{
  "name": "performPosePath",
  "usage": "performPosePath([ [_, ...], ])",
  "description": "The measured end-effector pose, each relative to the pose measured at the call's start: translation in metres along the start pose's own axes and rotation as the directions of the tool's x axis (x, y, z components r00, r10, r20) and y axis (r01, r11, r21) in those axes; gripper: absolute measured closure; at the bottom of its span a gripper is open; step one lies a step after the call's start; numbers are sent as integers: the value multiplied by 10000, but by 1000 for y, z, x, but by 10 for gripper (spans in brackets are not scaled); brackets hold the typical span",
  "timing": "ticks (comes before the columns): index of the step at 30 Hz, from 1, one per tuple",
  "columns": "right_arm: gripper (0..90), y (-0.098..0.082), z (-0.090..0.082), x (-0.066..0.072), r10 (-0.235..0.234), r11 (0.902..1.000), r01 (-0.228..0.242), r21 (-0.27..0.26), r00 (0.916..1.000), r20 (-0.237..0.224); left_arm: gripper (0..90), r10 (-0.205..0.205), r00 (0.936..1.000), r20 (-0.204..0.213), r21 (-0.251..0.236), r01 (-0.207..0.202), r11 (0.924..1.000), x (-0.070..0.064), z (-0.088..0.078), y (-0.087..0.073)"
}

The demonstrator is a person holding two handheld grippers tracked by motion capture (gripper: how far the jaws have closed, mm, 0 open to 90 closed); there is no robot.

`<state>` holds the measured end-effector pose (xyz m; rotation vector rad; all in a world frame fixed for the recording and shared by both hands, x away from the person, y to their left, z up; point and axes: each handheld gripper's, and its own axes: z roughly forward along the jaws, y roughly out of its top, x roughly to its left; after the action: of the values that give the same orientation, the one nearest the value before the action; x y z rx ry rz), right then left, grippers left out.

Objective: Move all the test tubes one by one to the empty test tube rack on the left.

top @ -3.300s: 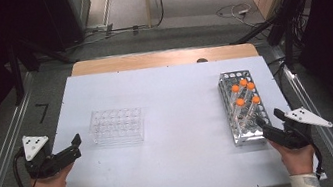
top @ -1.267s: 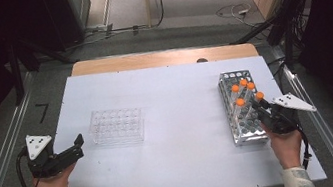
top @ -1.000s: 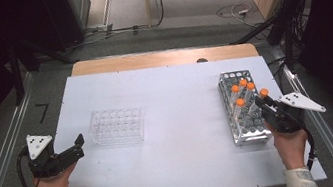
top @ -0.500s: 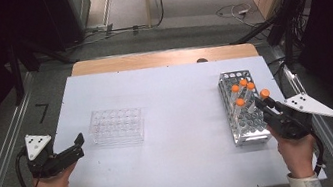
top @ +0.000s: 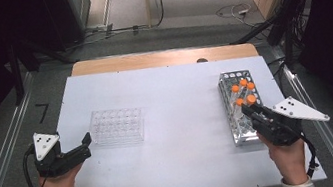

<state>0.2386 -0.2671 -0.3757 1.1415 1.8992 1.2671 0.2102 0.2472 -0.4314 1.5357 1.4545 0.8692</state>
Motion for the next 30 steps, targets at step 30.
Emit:
performPosePath([
  [30, 720, -28, 70, 92, -966, 9854, 1299, 1104, 9591, -2663, 84, 1006, 9658, 2390, 100, -1060, 9943, -76, 10, -3],
])
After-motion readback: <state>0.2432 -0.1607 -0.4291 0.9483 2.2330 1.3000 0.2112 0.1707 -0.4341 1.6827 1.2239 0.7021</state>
